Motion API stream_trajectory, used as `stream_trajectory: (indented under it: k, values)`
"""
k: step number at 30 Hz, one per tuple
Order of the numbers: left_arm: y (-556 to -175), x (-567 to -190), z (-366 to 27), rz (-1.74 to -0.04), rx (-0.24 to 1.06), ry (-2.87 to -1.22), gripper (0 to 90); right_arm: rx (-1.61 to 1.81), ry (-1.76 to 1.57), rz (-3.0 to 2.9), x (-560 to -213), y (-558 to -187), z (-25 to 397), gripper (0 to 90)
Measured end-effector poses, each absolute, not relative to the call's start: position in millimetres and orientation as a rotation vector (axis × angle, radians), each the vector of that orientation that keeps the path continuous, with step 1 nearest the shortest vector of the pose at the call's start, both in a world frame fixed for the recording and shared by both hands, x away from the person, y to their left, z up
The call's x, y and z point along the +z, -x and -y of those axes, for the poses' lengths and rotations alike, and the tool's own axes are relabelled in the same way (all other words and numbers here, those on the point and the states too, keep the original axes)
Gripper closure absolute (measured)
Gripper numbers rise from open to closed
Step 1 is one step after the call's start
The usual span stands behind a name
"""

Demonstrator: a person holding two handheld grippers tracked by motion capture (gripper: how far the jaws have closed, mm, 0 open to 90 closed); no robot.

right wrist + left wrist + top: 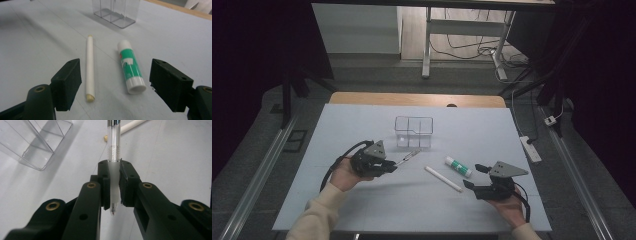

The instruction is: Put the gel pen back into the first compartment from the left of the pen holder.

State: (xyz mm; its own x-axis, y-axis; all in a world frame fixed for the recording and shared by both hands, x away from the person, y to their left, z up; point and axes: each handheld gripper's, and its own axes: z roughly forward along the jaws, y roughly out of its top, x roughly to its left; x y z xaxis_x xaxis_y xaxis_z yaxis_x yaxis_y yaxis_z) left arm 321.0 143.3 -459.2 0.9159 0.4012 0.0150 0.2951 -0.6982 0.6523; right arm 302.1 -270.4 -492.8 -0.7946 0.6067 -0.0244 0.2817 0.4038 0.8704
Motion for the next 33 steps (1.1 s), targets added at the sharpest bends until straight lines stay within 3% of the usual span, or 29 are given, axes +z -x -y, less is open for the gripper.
stream_trajectory:
  k: [33]
  values:
    - [-327, -465, -109, -0.47, 0.223, -2.474, 79.8, 1.349, -0.629, -2.386, -477, -307, 209, 25.6]
